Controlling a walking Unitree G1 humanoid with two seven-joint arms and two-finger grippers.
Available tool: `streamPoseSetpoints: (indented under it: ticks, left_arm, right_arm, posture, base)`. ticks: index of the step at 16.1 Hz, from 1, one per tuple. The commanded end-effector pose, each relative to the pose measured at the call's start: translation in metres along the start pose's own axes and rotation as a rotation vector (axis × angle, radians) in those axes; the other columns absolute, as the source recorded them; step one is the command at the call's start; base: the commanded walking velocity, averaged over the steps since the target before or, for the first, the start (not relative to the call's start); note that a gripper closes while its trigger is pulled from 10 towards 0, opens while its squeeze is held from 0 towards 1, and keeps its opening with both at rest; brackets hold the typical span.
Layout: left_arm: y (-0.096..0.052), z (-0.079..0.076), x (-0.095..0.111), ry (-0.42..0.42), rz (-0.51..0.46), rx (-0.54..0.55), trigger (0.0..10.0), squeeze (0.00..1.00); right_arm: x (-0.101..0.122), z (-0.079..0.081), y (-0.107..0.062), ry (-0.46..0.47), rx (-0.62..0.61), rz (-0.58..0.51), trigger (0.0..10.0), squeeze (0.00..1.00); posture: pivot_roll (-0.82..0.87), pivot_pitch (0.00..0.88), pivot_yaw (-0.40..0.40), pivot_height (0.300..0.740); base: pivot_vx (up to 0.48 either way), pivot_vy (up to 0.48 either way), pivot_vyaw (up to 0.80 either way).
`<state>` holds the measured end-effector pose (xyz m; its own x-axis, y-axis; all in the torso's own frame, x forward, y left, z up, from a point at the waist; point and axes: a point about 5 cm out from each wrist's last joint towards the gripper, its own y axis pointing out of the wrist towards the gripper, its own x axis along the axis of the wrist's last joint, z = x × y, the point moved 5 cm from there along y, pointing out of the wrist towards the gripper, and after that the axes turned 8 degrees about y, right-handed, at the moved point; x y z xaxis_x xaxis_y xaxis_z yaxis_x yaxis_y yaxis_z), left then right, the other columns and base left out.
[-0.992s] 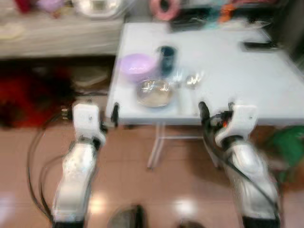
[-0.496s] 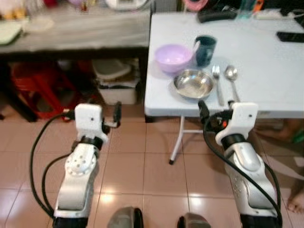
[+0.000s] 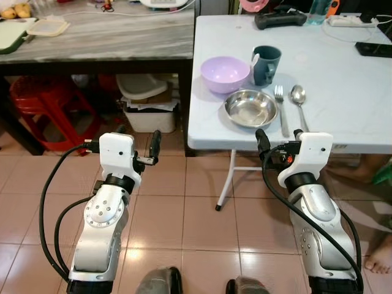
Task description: Setting the table
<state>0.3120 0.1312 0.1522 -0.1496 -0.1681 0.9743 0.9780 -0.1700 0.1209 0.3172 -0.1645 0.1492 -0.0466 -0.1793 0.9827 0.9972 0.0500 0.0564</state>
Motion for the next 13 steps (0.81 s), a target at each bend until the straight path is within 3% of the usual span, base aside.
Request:
streamPoseSetpoints:
  ticks: [1,10,13]
  left_arm:
    - [-0.0006,-0.0007,0.0061,0.000,-0.021,-0.008,10.0,0.00]
    - [-0.0013,-0.0037,0.0072,-0.005,-0.024,-0.023,10.0,0.00]
    - [-0.0011,0.0019,0.0055,0.016,-0.014,0.015,10.0,0.00]
  right_arm:
    - [0.0030,-0.0010,-0.0010,0.008,-0.003,-0.008,10.0,0.00]
    - [0.0042,0.0002,0.0006,0.002,0.004,-0.014,10.0,0.00]
    - [0.0047,0.0007,0.0018,0.005,0.007,-0.015,10.0,0.00]
  posture:
    - [-0.02,0.101,0.054,0.740]
    - [-0.02,0.093,0.054,0.740]
    - [-0.01,0.096,0.054,0.740]
  base:
    - [0.326,0.000,-0.80]
    - [0.372,0.000,-0.07]
    - [0.000,0.000,0.00]
